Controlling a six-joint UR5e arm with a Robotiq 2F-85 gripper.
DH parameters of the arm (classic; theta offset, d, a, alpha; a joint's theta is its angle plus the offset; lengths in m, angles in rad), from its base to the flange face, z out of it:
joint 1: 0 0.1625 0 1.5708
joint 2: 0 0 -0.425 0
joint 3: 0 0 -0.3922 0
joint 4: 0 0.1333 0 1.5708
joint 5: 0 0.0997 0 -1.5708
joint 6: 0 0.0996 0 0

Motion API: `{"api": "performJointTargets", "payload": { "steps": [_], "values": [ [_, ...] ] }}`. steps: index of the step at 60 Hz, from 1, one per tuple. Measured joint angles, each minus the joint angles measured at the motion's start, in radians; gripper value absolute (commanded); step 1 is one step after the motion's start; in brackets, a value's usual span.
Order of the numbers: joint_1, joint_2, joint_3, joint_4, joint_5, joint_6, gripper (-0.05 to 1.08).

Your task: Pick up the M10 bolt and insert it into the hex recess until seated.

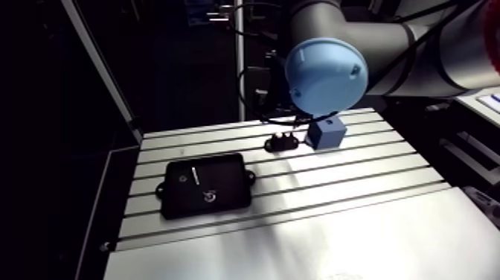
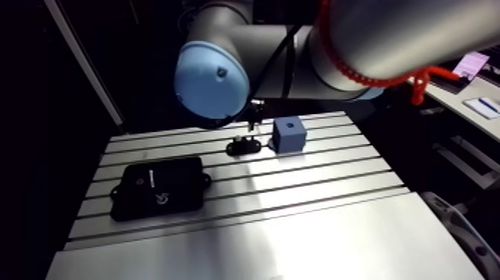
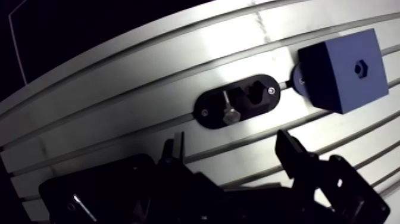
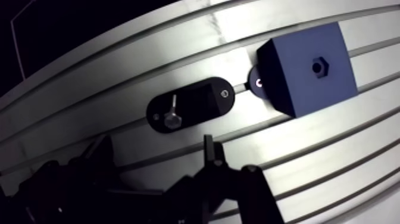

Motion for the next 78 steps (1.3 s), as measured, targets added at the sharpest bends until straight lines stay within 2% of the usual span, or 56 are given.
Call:
{"api": "performJointTargets", "payload": {
  "steps": [20,40,78],
  "values": [
    [0.0,0.023,0.005,-0.026,-0.009,-0.001,0.25],
    [0.0,0.044,0.005,-0.038,-0.01,-0.002,0.38],
    [0.0,0.079,-0.002,-0.065,-0.011,-0.006,0.42]
  ]
}}
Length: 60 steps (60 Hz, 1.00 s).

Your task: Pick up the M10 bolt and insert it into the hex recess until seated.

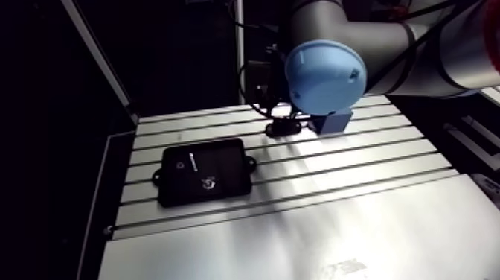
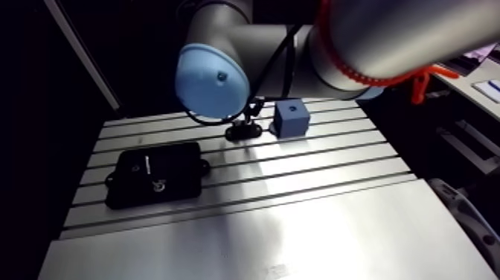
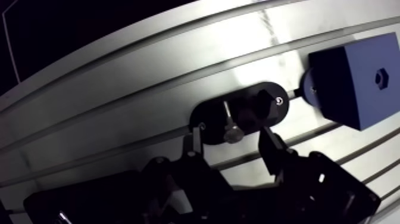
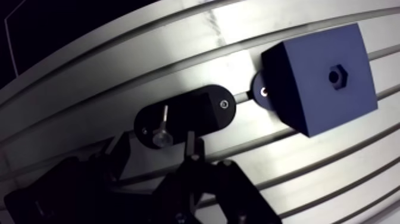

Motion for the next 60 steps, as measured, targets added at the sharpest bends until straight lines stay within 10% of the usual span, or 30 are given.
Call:
{"api": "performJointTargets", "payload": {
  "steps": [60],
  "values": [
    [0.0,0.014,-0.003,-0.004,-0.001,-0.007,0.49]
  ]
}}
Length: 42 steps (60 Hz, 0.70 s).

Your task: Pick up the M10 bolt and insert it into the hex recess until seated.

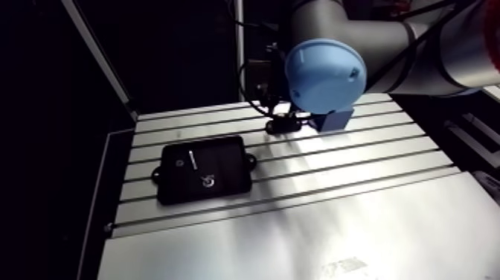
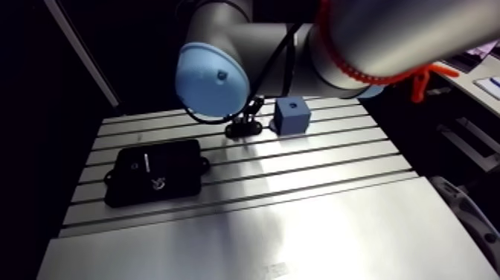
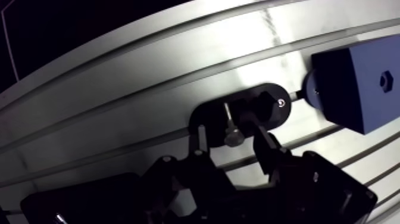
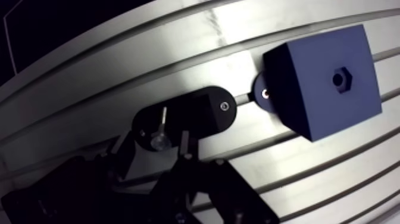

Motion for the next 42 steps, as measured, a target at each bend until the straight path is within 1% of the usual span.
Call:
{"api": "performJointTargets", "payload": {
  "steps": [18,34,42],
  "values": [
    [0.0,0.0,-0.001,0.0,-0.001,-0.006,0.51],
    [0.0,0.0,-0.001,0.0,-0.001,-0.007,0.54],
    [0.0,0.001,-0.002,0.0,-0.005,-0.007,0.55]
  ]
}}
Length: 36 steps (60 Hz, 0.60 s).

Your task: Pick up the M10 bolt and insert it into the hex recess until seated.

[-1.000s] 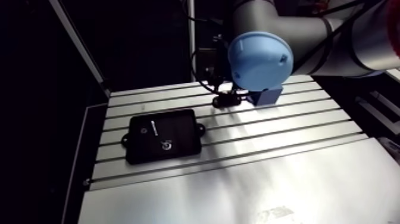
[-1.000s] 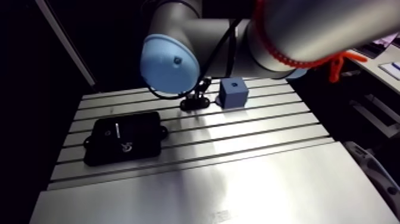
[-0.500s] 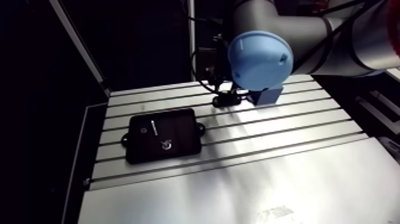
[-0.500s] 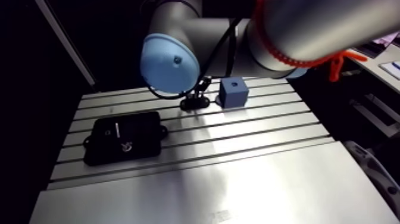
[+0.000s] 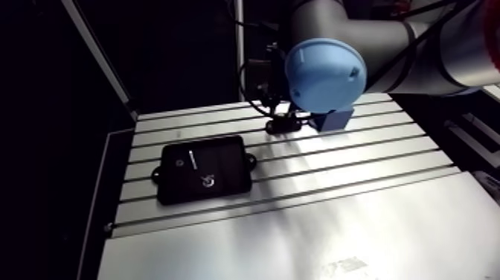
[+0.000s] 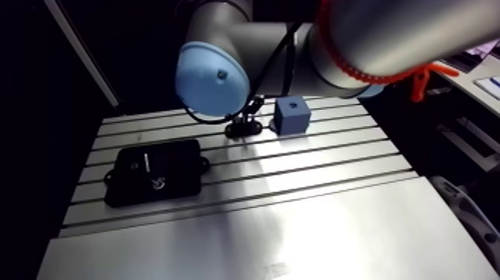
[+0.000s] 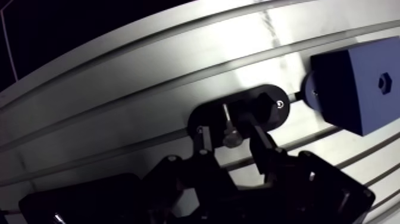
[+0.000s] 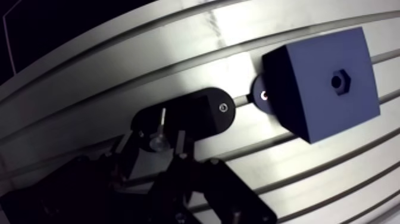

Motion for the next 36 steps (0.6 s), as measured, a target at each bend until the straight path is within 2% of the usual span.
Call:
{"api": "performJointTargets", "payload": {
  "steps": [14,36],
  "values": [
    [0.0,0.001,0.0,-0.002,-0.011,0.0,0.57],
    [0.0,0.005,0.0,-0.004,-0.013,-0.001,0.58]
  ]
}}
